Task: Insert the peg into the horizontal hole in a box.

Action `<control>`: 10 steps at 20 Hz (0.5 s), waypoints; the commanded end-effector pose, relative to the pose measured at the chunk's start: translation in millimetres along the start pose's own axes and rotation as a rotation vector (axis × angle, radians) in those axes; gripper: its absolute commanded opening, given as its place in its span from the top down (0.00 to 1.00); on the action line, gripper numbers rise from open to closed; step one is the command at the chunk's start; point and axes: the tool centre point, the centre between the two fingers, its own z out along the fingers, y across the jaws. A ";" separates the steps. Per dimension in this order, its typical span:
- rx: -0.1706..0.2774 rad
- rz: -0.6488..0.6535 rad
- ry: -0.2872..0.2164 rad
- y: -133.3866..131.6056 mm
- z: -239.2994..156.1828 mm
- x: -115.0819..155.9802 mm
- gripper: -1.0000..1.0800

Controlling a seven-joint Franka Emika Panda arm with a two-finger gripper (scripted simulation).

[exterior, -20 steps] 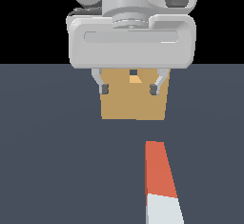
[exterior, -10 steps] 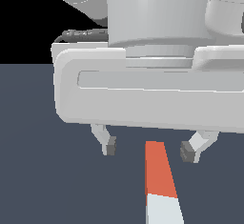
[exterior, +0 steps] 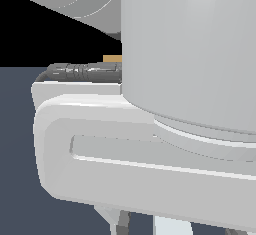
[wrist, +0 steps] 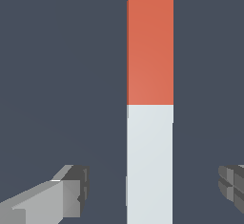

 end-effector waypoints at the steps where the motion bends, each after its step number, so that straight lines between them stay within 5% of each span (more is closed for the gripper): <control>1: -0.001 0.003 0.001 2.4 2.3 -4.5 0.04; 10: 0.000 0.004 0.001 2.3 12.5 -5.7 0.04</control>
